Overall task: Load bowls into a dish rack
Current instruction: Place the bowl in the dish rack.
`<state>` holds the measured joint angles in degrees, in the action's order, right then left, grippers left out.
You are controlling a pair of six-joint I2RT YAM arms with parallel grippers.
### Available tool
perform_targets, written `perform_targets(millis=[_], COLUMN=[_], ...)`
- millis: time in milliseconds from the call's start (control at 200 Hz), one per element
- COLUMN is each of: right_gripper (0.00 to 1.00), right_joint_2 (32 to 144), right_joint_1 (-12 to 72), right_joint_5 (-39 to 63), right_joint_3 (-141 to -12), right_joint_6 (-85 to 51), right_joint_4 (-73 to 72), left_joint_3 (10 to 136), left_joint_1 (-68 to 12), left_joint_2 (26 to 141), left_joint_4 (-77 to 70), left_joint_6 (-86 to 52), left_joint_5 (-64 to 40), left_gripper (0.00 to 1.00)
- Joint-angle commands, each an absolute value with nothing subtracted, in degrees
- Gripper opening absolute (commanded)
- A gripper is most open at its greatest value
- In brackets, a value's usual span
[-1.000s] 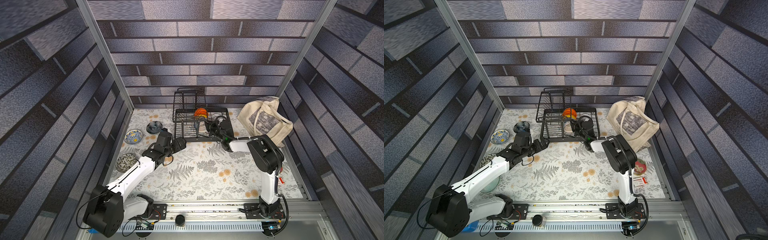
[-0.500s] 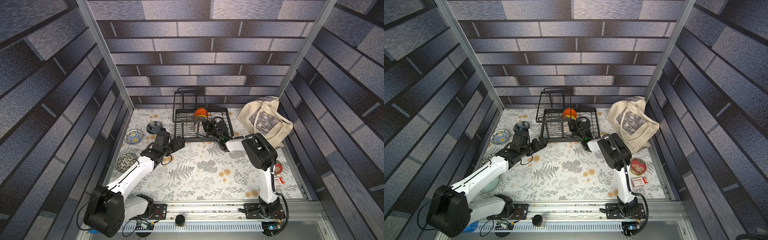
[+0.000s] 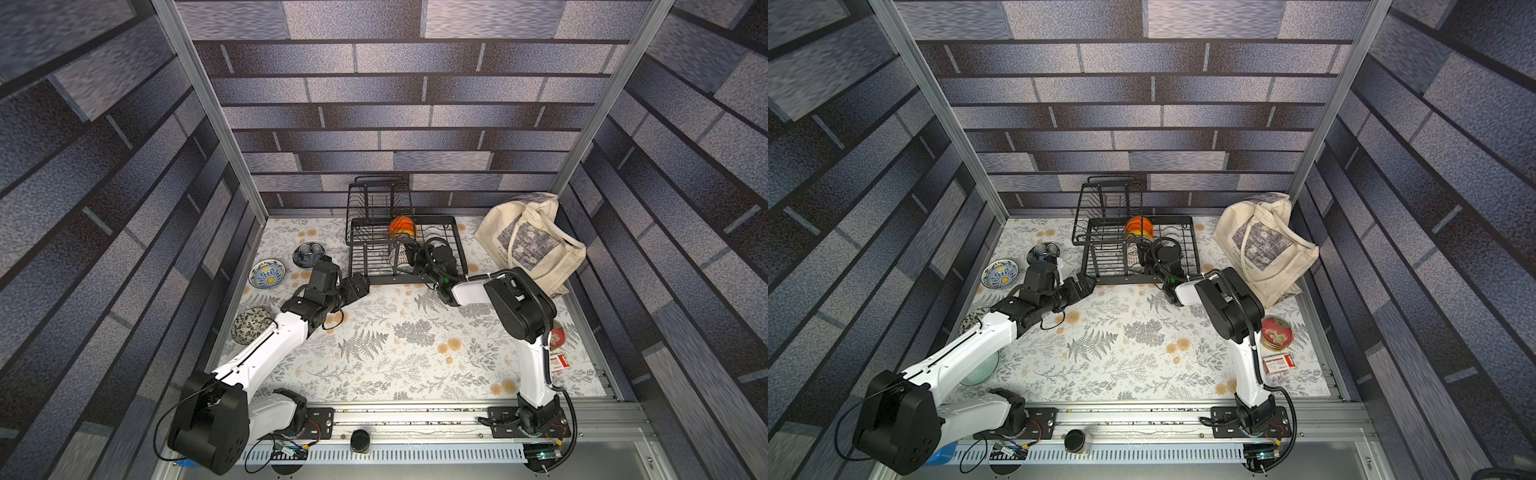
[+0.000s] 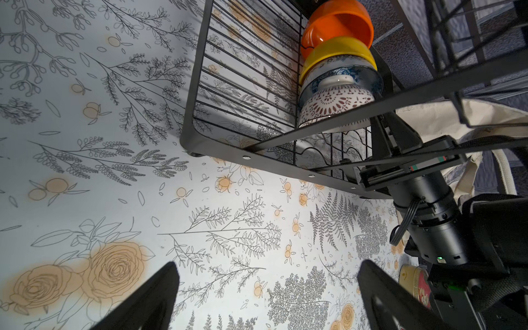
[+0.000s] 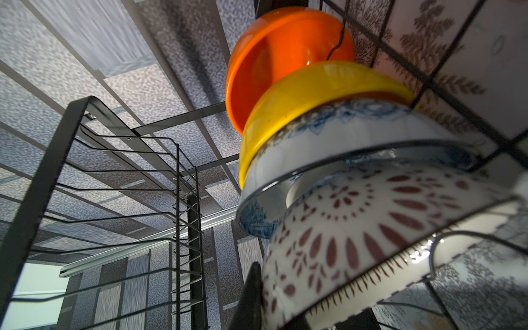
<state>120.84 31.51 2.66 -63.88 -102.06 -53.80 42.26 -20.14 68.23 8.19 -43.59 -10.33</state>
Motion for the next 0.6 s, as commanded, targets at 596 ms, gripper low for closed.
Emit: perform_targets(millis=[596], right_gripper=[0.25], right_joint_2=[116.61], right_joint_1=[31.92], right_joint_5=[4.30], right_joint_3=[-63.41], right_joint_6=[-102.53], right_joint_4=[-43.53], left_joint_3=[43.15], left_joint_1=[-19.41], left_joint_2=[66.48], left_joint_4=[10.74], left_joint_6=[-42.61], left_joint_5=[-9.94], left_gripper=[1.00])
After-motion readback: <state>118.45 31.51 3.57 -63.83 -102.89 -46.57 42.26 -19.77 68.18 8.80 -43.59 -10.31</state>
